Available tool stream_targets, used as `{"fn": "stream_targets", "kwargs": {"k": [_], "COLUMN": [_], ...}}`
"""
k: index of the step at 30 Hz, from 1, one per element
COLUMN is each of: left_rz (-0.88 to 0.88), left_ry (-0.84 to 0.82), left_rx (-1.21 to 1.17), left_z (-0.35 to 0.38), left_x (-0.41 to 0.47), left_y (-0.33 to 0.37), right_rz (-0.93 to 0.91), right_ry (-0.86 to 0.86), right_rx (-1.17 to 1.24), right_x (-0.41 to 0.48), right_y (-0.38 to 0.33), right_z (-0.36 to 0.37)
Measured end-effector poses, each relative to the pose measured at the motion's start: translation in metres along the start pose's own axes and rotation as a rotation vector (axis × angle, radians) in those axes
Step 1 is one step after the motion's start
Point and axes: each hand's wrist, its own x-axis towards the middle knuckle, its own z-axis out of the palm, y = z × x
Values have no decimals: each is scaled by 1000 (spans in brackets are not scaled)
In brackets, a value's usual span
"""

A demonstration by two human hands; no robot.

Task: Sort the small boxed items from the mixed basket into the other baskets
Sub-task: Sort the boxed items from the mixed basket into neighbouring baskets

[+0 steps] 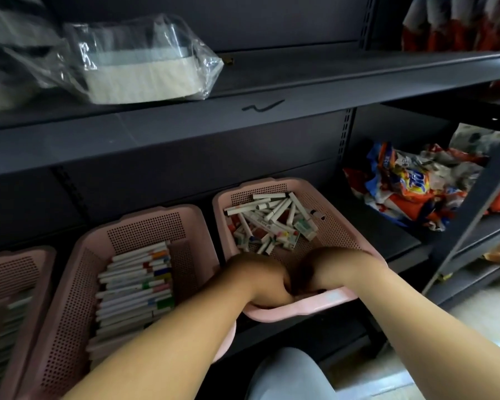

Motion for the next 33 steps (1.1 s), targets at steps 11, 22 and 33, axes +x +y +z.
{"fn": "stream_targets", "kwargs": {"k": [11,22,33], "left_rz": [-53,-99,-118], "left_ry": [103,121,269], "left_rx": [90,137,35], "left_z": [10,14,21], "left_x": [-1,4,4], "left_y": [-1,-2,-5], "right_rz": [-15,-73,-44], "right_ry": [85,-182,-180], "right_rx": [-172,-282,-164], "right_x": [18,12,-2], "right_y": [17,17,27], "right_z": [3,-17,-26]}}
